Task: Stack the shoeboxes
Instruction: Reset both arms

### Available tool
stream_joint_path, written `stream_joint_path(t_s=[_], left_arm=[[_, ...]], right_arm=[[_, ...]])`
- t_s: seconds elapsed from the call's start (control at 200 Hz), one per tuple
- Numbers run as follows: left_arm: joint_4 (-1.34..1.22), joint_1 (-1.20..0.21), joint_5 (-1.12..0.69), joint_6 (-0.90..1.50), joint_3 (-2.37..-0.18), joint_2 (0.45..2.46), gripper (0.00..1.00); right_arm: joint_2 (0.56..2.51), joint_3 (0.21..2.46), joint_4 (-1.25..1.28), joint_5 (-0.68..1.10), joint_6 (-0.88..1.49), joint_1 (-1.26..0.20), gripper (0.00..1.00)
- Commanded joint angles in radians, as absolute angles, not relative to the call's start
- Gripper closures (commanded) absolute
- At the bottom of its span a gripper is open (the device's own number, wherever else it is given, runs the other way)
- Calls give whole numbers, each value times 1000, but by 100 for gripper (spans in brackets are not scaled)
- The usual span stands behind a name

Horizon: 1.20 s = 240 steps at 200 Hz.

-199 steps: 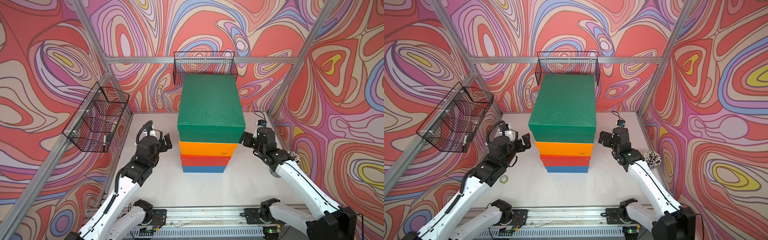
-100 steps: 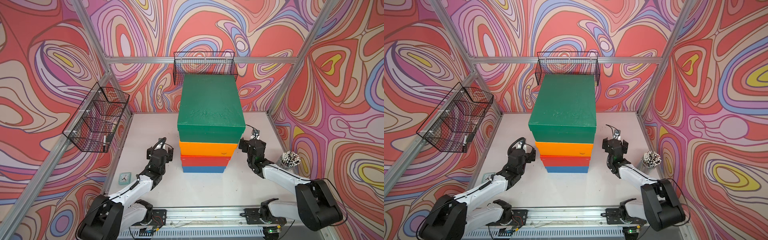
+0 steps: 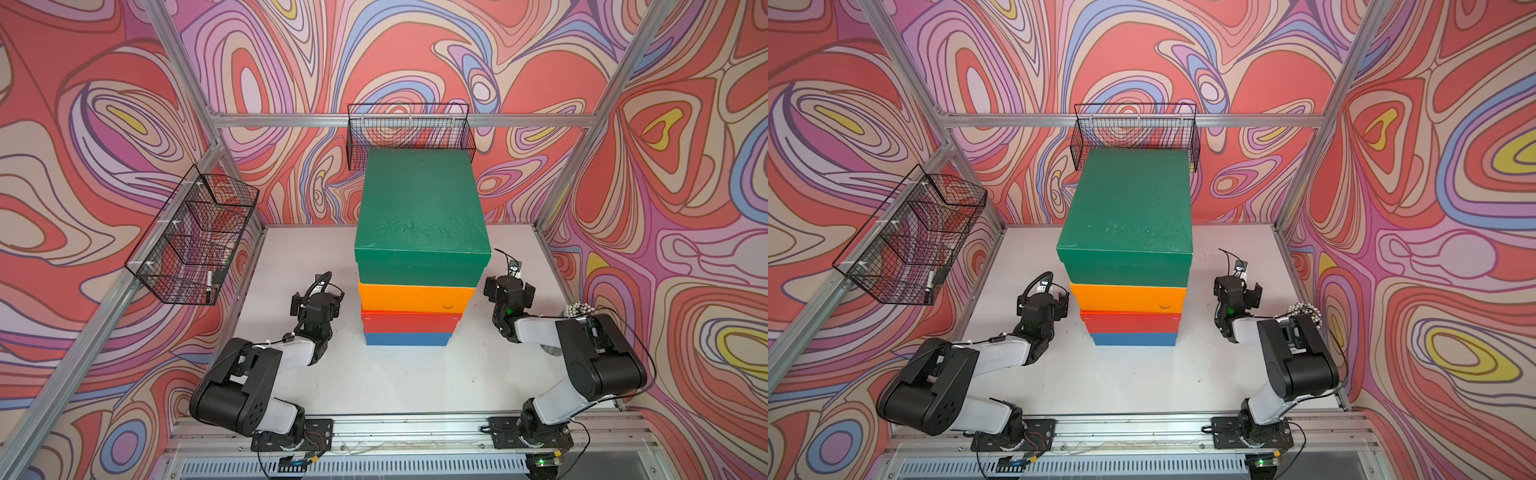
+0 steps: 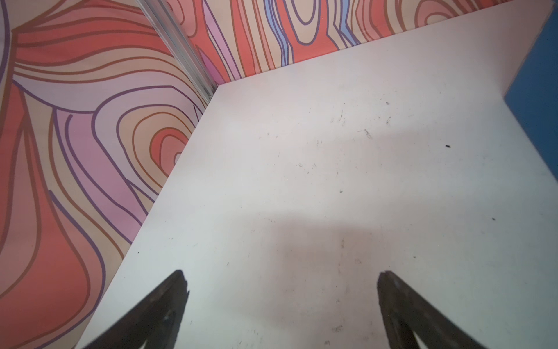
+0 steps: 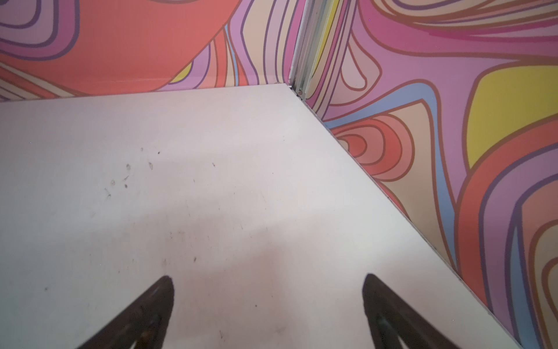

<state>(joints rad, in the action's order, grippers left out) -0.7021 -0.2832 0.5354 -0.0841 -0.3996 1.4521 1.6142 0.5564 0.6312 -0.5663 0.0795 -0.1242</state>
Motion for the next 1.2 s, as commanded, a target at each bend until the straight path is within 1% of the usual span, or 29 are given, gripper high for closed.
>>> stream_joint_path(t_s=[0.0,0.025,0.04,0.09,0.12,0.185,0.24,0.285,0.326,0.351,0.381,0.441,0.466,0.501,0.571,0.641,0.721,0.806,0.886,1.197], left_arm=[[-861,-248,499,-132,-402,1486,0],[-920,-231,479,-123,-380,1504,0],[-964,-221,472,-125,-369,1517,0],[-993,-199,508,-83,-350,1518,0],[-961,-177,472,-52,-343,1496,0],[-973,-120,331,-11,-311,1476,0],[-1111,-96,251,-8,-264,1531,0],[-1245,-97,224,-43,-239,1590,0],[-1166,-97,215,-30,-240,1554,0],[-1086,-96,222,-16,-258,1526,0],[-1029,-92,241,-5,-287,1520,0],[-999,-90,299,-5,-344,1569,0],[-942,-89,298,7,-363,1557,0],[-899,-81,280,24,-363,1530,0],[-975,-79,280,6,-356,1562,0],[-900,-79,277,22,-369,1538,0],[-966,-79,280,8,-354,1558,0],[-932,-80,277,16,-357,1542,0],[-1004,-89,285,4,-331,1552,0],[-933,-76,262,19,-363,1549,0]], right_arm=[[1683,563,785,-495,77,-76,2],[1672,583,709,-456,91,-72,2],[1673,587,710,-427,91,-67,2],[1675,556,789,-388,59,-62,2],[1664,526,824,-340,56,-62,2],[1649,453,948,-331,43,-61,2],[1649,404,1043,-311,40,-61,2],[1670,379,1079,-290,45,-60,2],[1738,377,1202,-296,16,-60,2],[1711,388,1115,-287,16,-63,2],[1690,420,1011,-229,32,-51,2],[1710,460,980,-192,25,-37,2],[1700,459,959,-178,33,-30,2],[1710,456,995,-196,31,-31,2],[1706,468,953,-189,41,-29,2],[1711,474,945,-182,43,-25,2],[1709,474,948,-174,45,-20,2],[1707,463,969,-181,39,-20,2],[1706,459,978,-183,38,-19,2],[1706,460,979,-184,35,-20,2]])
